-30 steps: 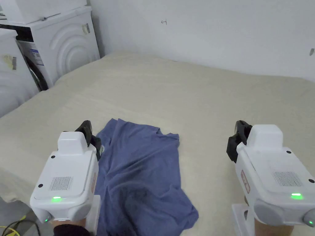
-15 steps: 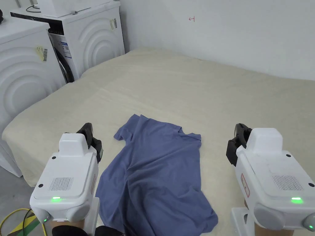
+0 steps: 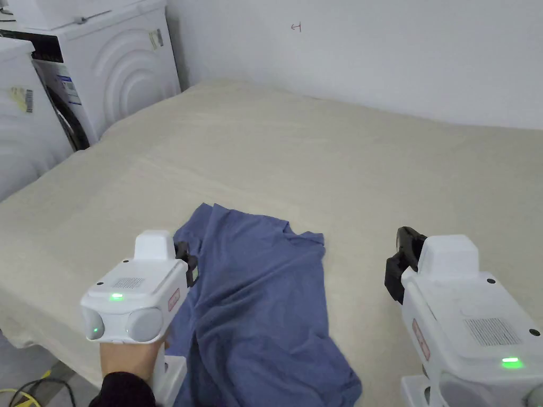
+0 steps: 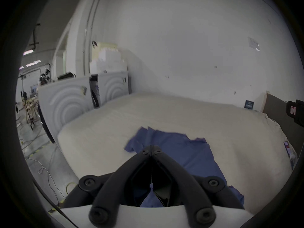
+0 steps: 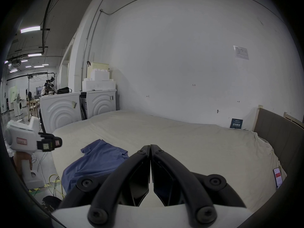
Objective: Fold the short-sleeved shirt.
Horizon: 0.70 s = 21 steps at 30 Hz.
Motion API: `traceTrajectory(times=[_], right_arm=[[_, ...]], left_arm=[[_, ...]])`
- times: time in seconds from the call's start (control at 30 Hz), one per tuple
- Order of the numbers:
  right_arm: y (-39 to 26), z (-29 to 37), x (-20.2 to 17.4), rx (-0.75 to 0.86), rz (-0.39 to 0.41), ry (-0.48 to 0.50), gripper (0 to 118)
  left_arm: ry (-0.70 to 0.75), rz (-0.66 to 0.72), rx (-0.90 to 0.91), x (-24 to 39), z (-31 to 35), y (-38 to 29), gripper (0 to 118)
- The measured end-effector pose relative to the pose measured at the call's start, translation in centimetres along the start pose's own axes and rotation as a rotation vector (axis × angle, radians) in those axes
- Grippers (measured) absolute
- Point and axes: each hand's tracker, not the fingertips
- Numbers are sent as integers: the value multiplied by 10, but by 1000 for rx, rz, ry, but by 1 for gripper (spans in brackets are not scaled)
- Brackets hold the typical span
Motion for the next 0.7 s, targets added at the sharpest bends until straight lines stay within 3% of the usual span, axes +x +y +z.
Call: traceTrajectory(times=[0.07,0.13,0.2,0.27,0.3,0.57,0.7], right_arm=[[-2,-3,4,-10,7,-13,1],[-5,-5,10,-19,10,-25,1],[-8,-8,16,-29,9,-38,1],[-12,-11,22,-42,10,-51,1],[-13,-12,24,-48,11,-56,1],[-30,-18,44,-96,-1,-97,1],[-36,-20,51,-116,-7,-106,1]], left_arm=[[-25,14,-72,6,-26,0,10],[-46,14,-190,16,-48,1,36],[-50,17,-278,22,-71,-4,75],[-51,9,-352,27,-95,-14,95],[-55,-4,-389,30,-103,-18,100],[7,-87,-591,52,-138,-51,99],[-3,-85,-592,56,-140,-59,73]])
